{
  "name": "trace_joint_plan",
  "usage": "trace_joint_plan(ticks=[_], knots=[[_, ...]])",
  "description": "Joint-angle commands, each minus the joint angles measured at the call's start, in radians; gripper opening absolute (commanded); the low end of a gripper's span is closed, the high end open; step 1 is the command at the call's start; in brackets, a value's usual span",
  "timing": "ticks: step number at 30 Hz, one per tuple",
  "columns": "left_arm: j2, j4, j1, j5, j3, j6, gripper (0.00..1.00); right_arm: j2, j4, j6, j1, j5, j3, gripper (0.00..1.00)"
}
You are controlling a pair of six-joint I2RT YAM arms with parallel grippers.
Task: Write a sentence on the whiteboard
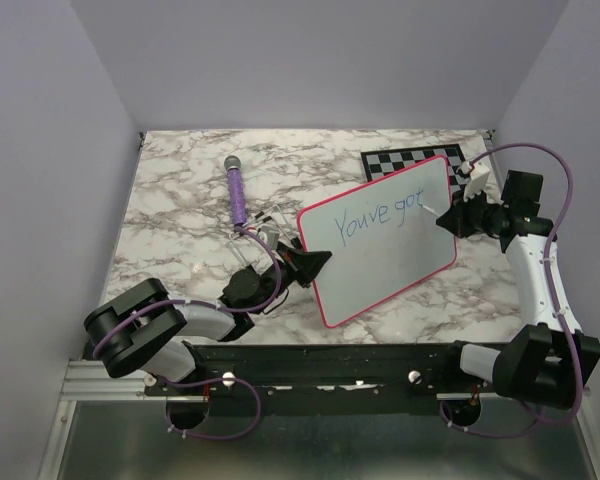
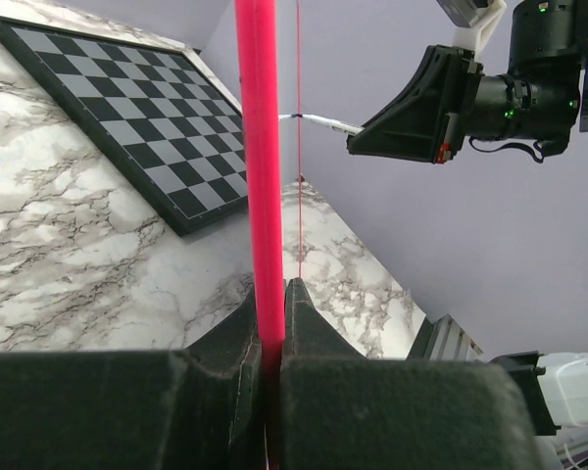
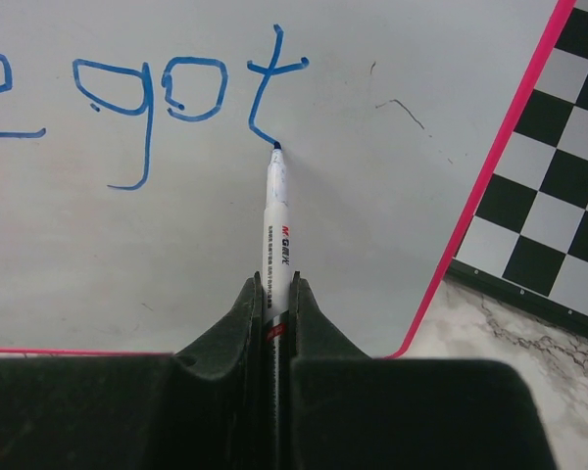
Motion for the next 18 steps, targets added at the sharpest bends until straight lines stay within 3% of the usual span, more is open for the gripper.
trace_joint_plan(ticks=[1, 18], knots=[[0.015, -0.017, -0.009, 0.068, -0.013, 0.069, 0.00, -0.005, -0.014, 0.005, -0.007, 0.066, -0.003, 0.01], [0.034, -0.013, -0.009, 0.056, -0.010, 0.057, 0.00, -0.076, -0.021, 0.050, -0.007, 0.037, 0.158, 0.00]])
